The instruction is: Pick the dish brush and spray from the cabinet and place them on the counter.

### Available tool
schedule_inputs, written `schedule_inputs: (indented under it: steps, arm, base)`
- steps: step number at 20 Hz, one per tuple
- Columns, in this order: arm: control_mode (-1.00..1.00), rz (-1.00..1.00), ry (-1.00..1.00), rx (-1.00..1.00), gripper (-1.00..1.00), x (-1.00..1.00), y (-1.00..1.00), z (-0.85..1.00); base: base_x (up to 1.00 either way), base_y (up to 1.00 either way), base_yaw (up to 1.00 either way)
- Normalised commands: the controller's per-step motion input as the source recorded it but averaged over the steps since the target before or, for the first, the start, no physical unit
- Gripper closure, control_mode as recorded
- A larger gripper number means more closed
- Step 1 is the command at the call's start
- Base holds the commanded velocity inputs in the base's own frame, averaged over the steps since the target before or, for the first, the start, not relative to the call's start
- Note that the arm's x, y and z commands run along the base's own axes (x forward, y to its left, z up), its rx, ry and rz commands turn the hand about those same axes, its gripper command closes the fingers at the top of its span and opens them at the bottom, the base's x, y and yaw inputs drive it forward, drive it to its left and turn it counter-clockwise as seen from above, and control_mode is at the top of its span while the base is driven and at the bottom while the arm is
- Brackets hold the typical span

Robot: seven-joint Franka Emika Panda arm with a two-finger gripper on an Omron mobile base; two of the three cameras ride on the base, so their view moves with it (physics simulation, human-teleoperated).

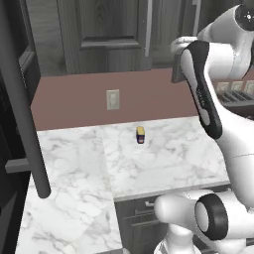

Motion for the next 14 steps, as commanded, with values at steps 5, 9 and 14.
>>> schedule_inputs:
  steps: [5,9,14]
  arm:
    - [-1.0,0.0,0.02,0.0,1.0,-0.94,-0.69,-0.03]
    - [-1.0,0.0,0.04,-0.01,1.0,-0.9,-0.8,0.0]
    - [-1.0,0.0,0.06,-0.05,1.0,-0.61,-0.52,0.0]
  base:
    - [0.0,0.0,0.0]
    - [0.0,0.0,0.0]
    - [0.0,0.0,0.0]
